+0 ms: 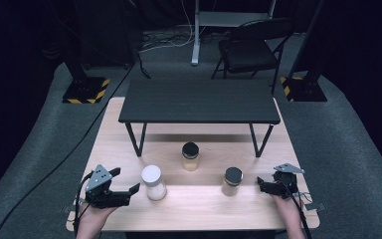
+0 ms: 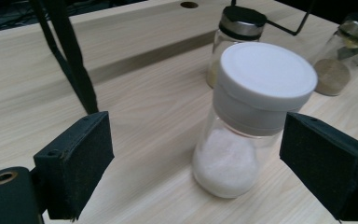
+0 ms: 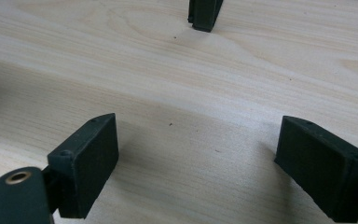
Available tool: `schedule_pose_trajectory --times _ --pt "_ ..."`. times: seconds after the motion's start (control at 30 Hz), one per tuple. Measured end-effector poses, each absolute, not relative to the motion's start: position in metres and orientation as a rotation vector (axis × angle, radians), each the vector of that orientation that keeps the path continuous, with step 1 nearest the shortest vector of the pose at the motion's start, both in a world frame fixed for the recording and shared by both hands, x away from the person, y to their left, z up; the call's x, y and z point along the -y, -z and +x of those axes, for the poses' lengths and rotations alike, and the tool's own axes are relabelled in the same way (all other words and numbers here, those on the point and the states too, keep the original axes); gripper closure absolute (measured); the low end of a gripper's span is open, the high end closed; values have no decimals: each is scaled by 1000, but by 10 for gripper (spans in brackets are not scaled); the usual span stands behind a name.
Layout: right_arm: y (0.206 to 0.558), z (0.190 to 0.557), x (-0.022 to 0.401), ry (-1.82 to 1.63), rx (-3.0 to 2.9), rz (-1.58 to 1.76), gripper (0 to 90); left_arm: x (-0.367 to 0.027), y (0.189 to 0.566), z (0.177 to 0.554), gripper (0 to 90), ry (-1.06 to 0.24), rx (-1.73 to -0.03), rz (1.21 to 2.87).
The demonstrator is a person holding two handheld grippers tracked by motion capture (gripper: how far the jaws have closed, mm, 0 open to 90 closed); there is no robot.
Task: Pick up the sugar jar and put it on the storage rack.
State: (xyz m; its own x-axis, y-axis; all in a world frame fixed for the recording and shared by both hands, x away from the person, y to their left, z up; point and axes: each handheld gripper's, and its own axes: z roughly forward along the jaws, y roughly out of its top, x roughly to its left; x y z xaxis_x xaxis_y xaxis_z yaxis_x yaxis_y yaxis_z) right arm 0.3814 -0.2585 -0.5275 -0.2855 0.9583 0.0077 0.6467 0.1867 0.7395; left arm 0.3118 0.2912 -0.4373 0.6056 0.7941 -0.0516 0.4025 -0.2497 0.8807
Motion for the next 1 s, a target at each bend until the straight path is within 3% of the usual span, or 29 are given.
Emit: schedule_pose_trajectory --times 1.0 --pt "527 381 259 -893 -2006 1500 121 -249 453 323 92 -493 -893 1891"
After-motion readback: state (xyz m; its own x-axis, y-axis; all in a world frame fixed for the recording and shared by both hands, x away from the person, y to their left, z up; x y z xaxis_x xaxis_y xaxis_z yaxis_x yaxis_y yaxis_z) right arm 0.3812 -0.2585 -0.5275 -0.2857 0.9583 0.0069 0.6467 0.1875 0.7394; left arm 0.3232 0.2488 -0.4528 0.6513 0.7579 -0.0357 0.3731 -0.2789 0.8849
